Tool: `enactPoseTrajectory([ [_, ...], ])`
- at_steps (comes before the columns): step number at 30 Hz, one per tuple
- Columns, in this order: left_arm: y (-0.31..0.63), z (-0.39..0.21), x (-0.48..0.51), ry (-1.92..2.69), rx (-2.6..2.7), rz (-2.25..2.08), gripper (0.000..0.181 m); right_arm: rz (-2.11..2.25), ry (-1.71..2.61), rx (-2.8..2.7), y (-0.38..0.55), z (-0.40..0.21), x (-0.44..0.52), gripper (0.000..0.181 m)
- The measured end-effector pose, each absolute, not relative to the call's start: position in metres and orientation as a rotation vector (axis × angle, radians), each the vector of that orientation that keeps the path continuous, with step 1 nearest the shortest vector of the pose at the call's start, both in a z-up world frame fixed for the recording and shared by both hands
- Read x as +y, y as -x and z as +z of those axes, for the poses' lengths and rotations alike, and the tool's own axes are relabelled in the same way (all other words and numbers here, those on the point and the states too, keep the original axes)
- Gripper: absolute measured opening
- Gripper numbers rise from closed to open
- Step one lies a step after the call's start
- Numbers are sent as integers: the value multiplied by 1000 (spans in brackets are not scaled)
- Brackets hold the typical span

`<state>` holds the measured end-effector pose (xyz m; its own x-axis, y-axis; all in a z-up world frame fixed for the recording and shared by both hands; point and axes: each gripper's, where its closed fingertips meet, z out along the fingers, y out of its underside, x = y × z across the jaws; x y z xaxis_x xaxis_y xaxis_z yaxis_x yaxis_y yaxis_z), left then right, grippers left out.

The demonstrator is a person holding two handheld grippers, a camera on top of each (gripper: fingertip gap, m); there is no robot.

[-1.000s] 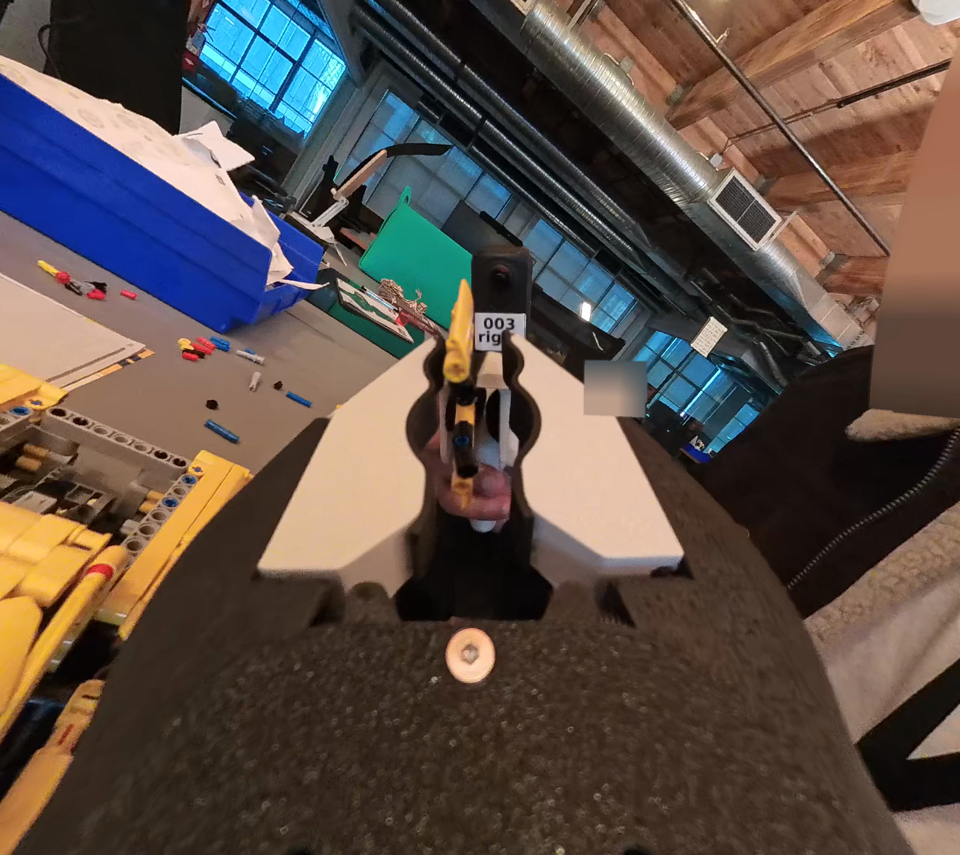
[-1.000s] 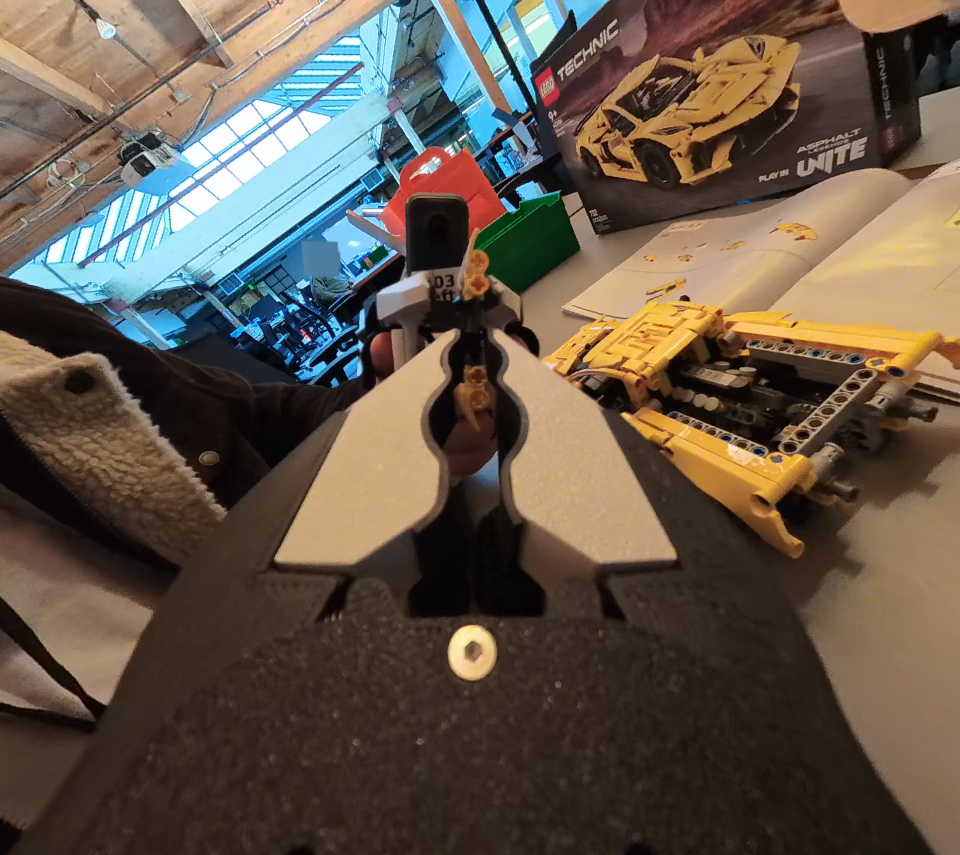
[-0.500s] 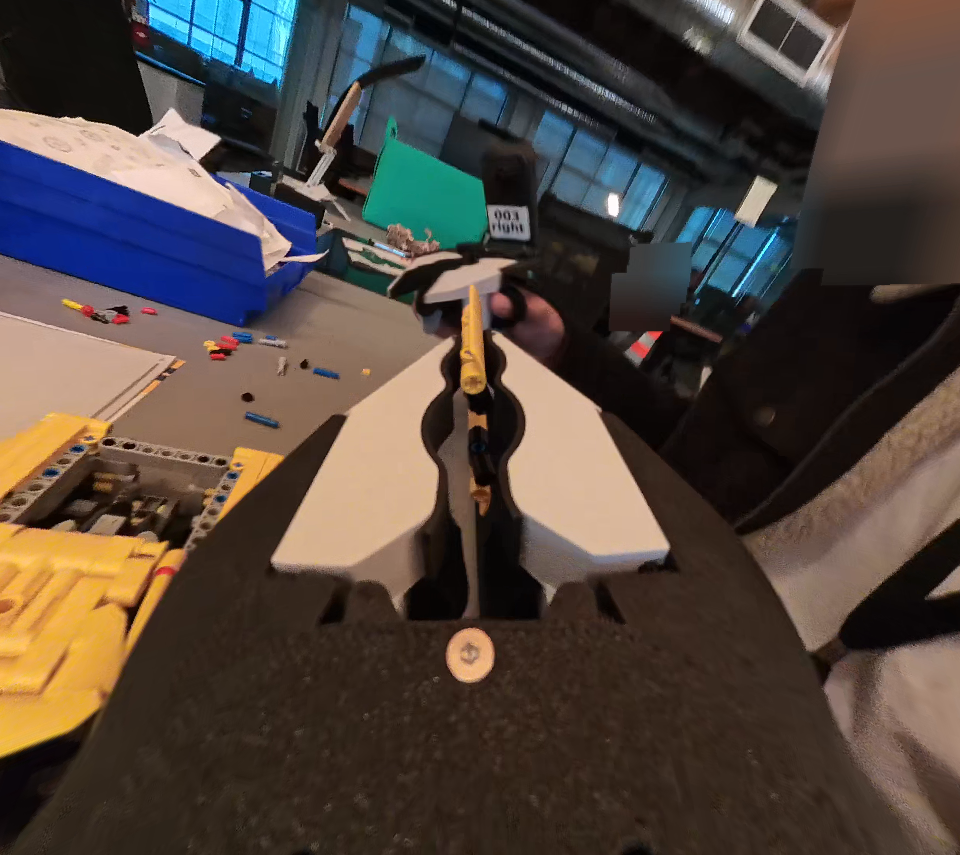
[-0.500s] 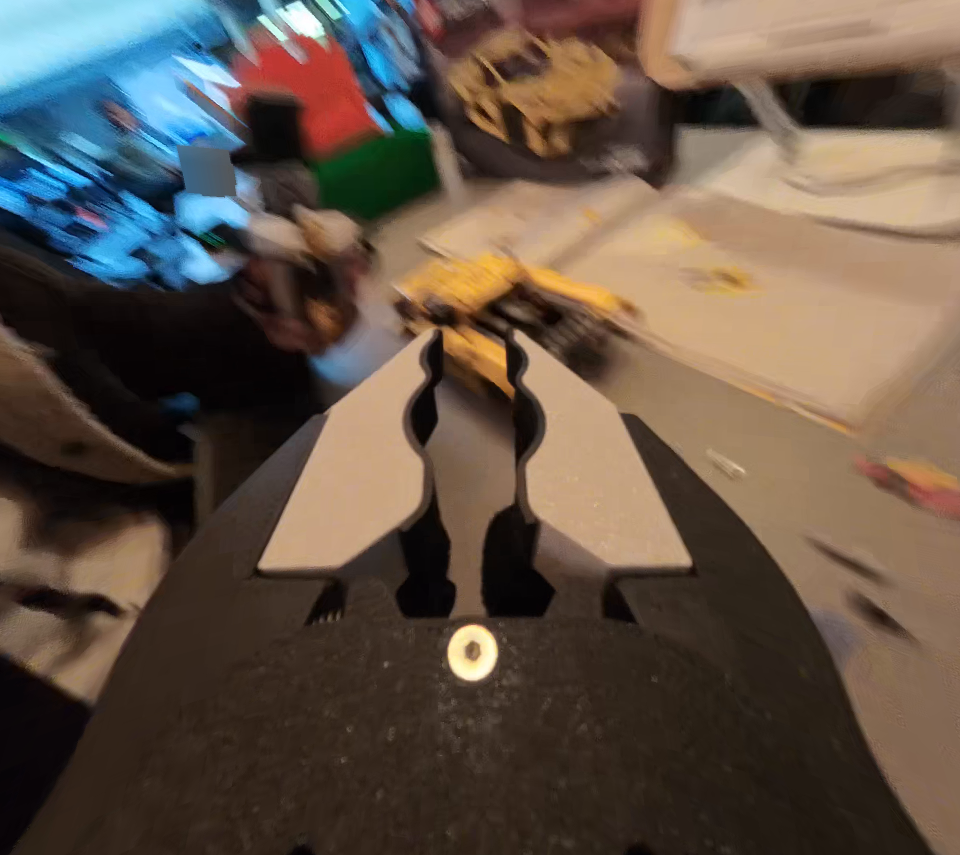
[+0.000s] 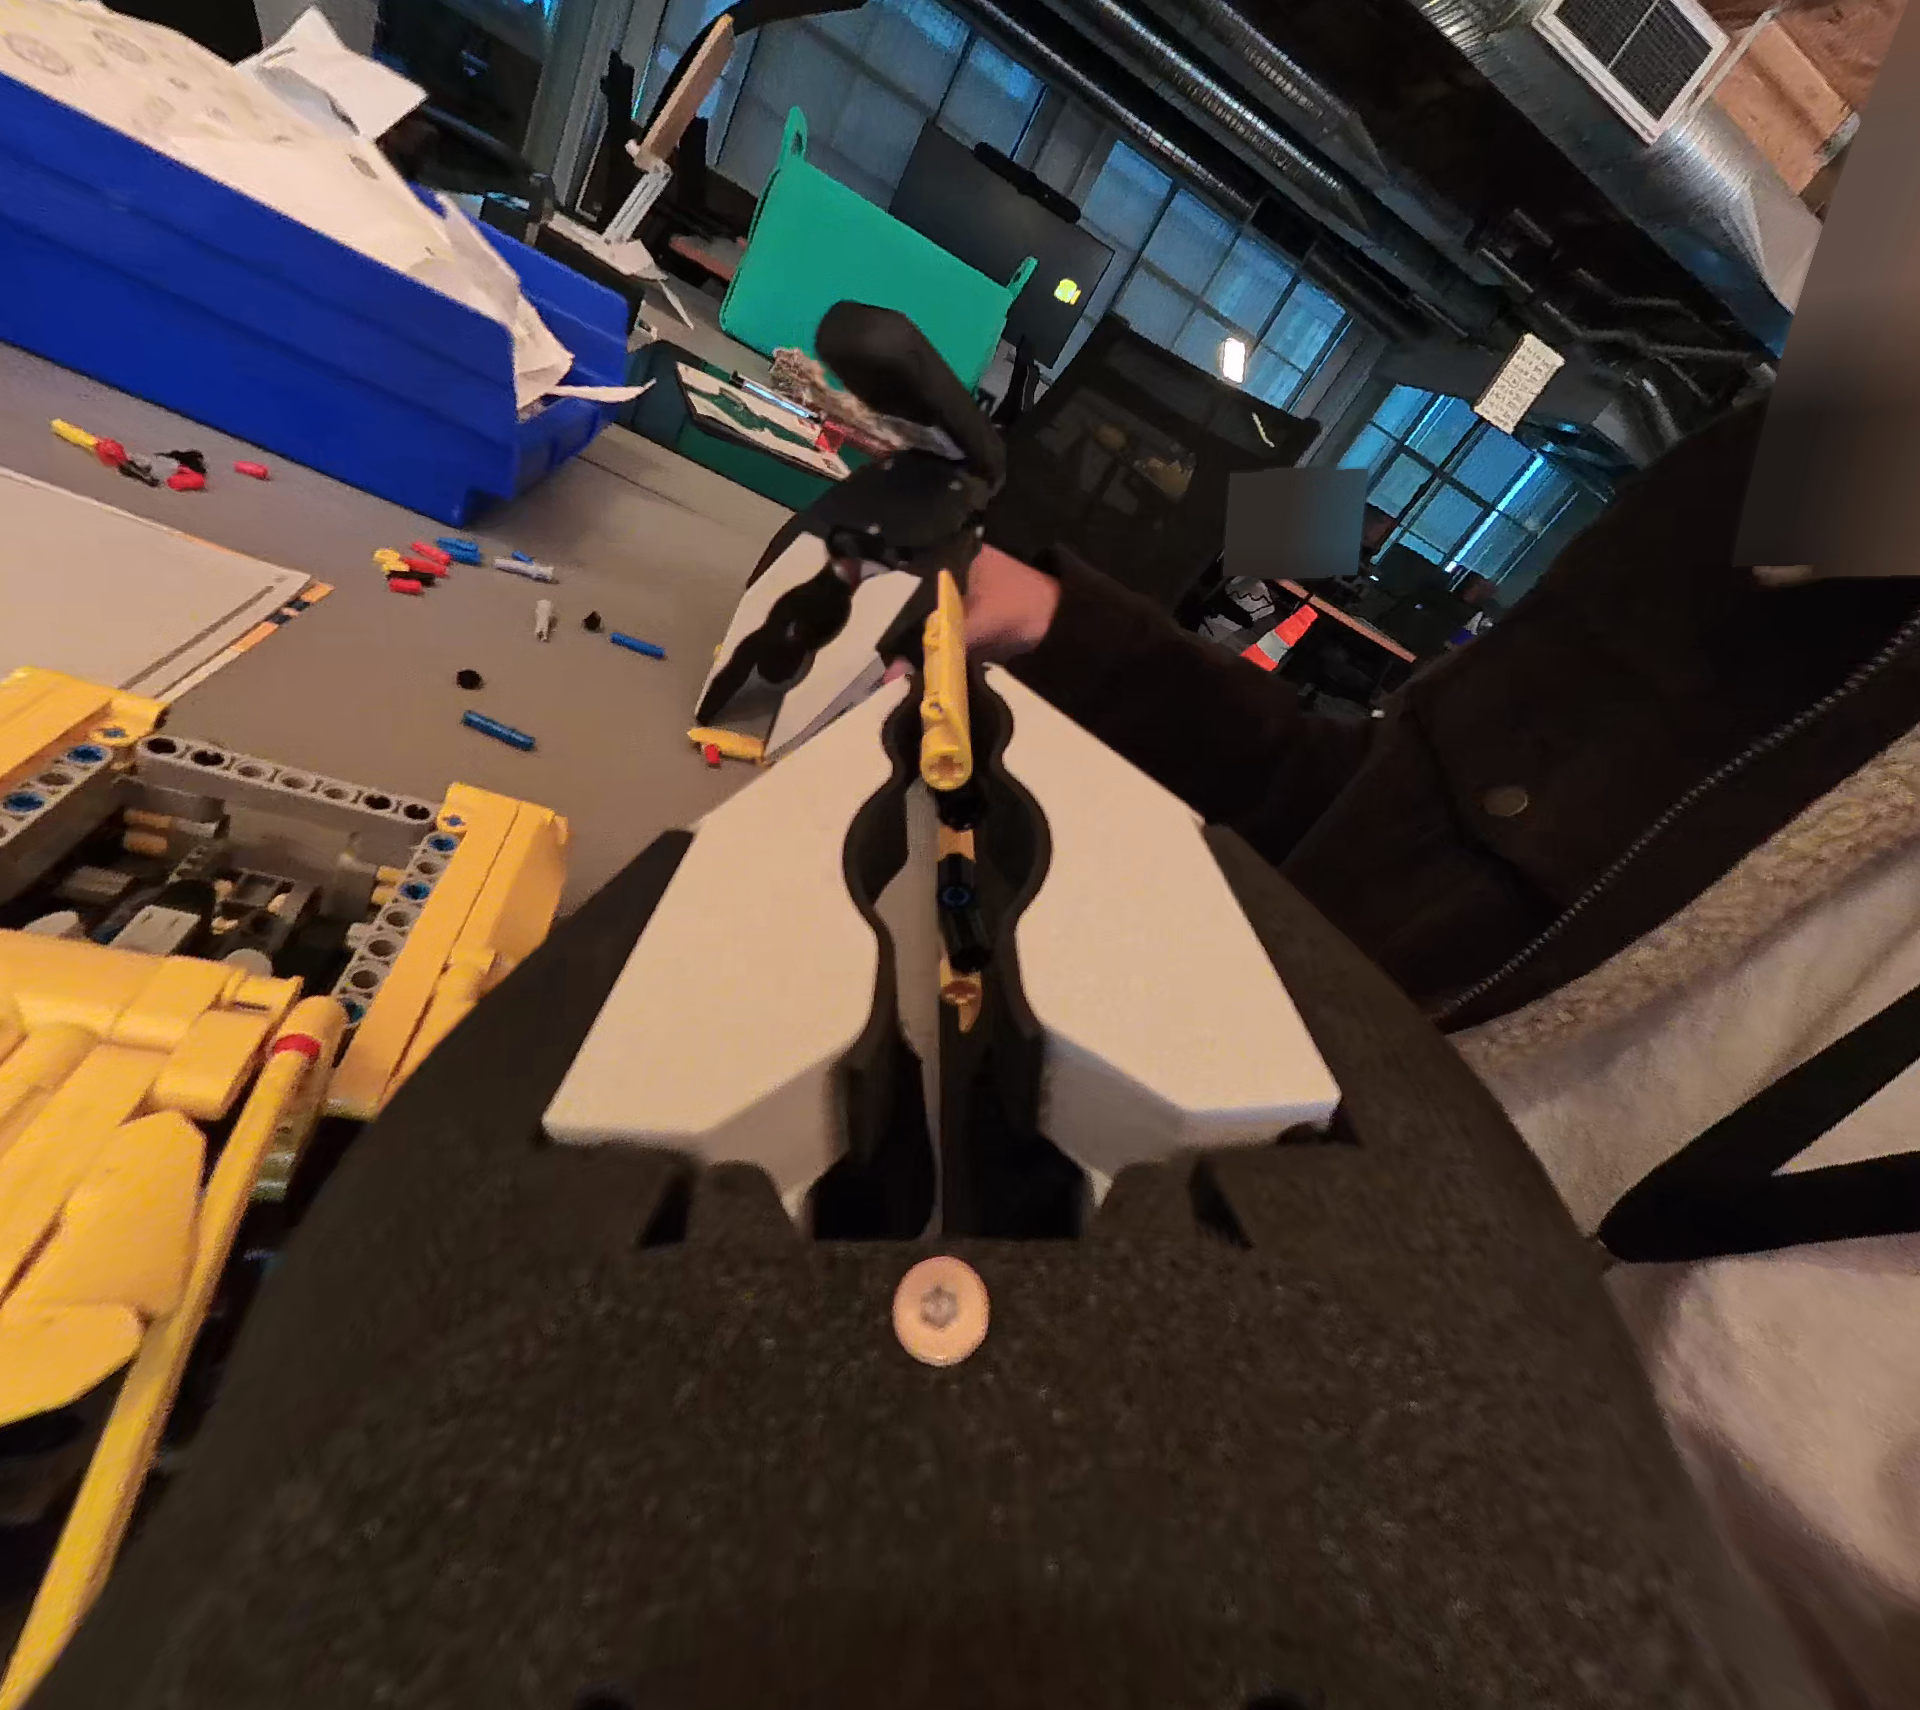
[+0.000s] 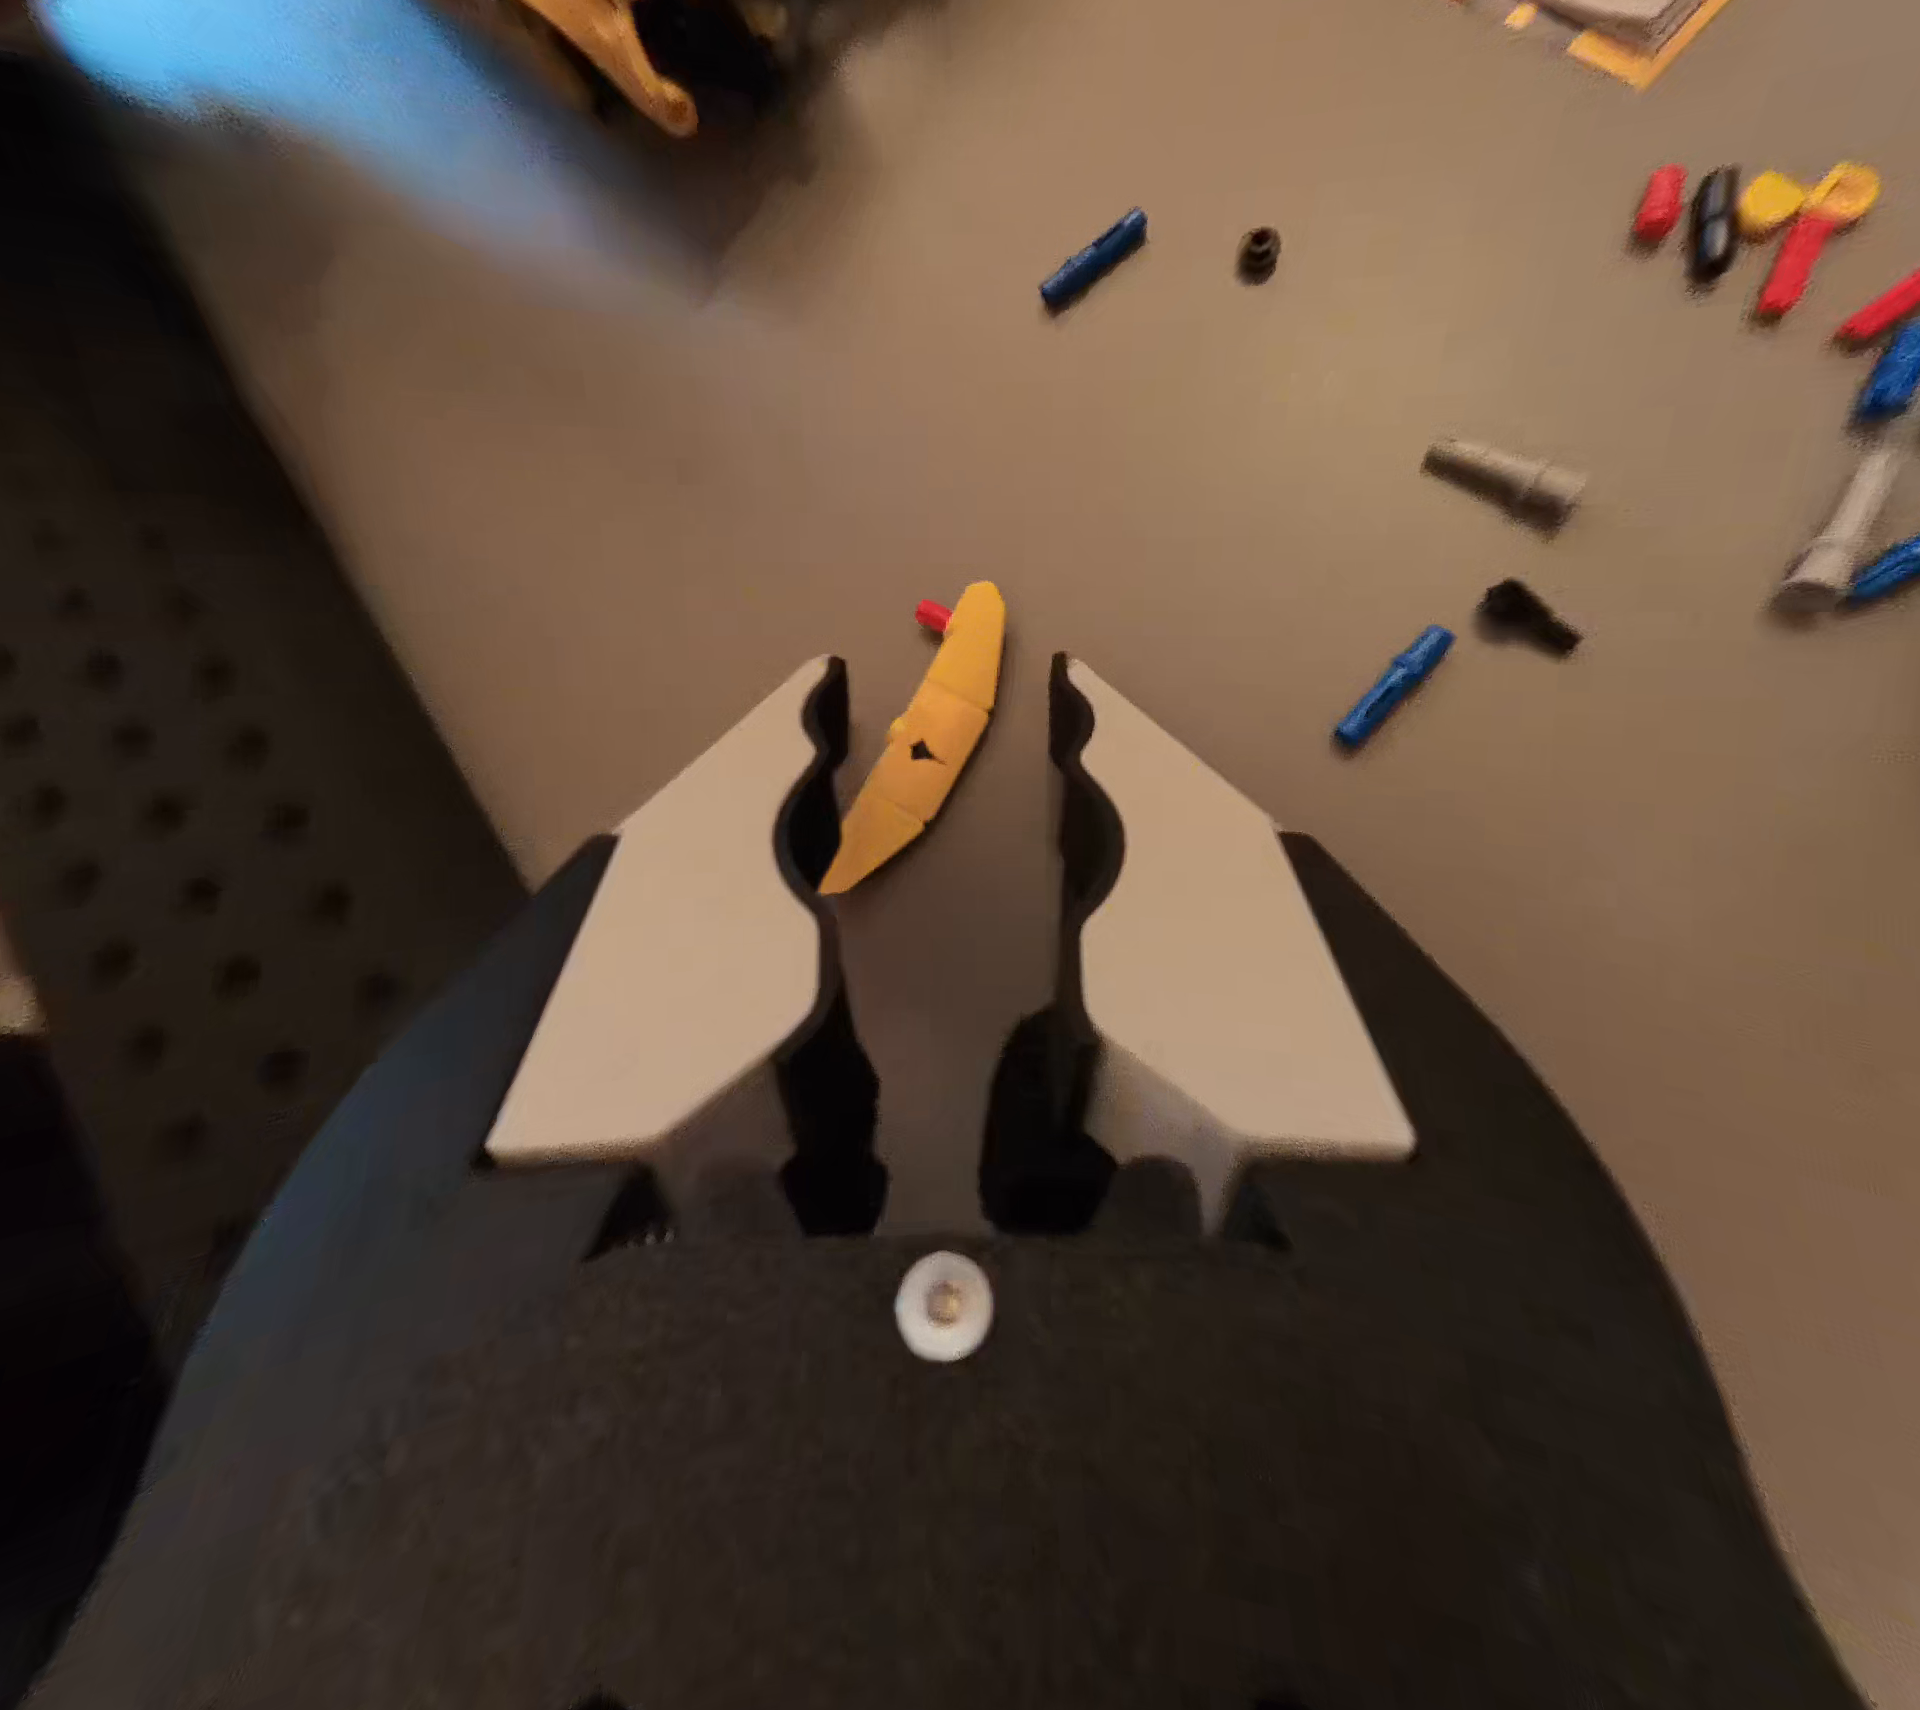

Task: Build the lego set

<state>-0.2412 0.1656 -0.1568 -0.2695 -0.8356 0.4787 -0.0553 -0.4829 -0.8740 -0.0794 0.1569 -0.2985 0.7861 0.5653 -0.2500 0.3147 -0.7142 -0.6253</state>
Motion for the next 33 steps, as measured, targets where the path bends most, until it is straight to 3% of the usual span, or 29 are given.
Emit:
enactPoseTrajectory([
  [4, 238, -164, 170, 1487, 1088, -1821, 7, 261, 2422, -739, 72, -304, 163, 16],
  [11, 235, -177, 177, 1588, 1045, -1818, 7, 408, 2407, -663, 96, -292, 164, 14],
  [19, 231, -190, 174, 1614, 1139, -1667, 7, -288, 2078, -1061, 138, -263, 169, 13],
  [26, 235, -174, 179, 1550, 1039, -1736, 6, 59, 1759, -736, 204, -187, 191, 13],
  [33, 249, -143, 190, 1407, 844, -1913, 6, 65, 1598, -564, 236, -154, 203, 13],
])
